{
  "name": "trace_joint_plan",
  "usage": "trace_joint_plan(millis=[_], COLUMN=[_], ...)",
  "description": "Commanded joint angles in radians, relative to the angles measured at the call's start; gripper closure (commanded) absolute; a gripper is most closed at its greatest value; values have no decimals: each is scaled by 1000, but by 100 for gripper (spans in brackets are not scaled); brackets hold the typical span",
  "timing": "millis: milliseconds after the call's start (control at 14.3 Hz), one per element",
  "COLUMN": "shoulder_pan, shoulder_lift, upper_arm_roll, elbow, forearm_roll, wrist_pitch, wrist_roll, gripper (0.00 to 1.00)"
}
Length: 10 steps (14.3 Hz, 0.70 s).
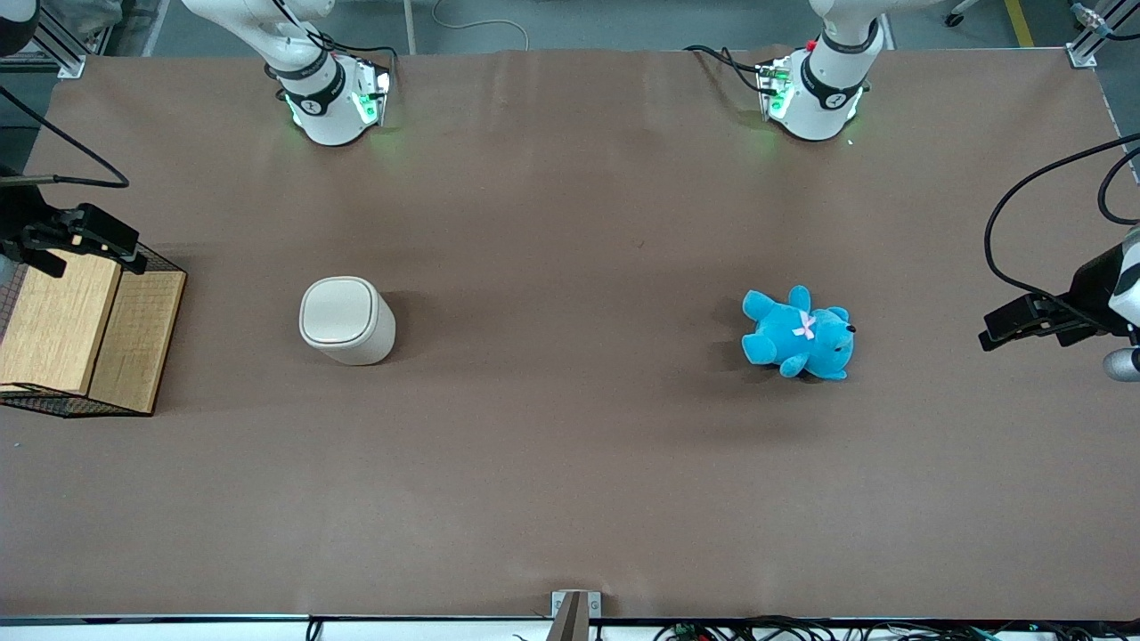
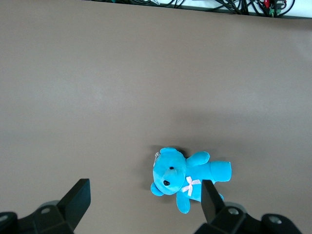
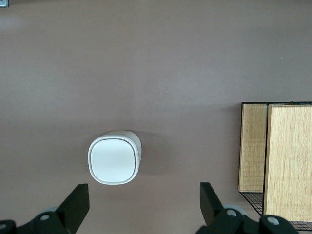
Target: Open trash can with right arm
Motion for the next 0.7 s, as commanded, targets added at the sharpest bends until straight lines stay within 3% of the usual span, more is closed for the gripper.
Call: trace_joint_plan(millis=[0, 628], shoulder_pan=[0, 16], shoulder_lift=[-27, 34], upper_arm_roll=[0, 2], elbow=[-24, -19], forearm_roll=[-12, -8], wrist_pitch=[-3, 20], wrist_roll=[3, 8], gripper=[0, 0])
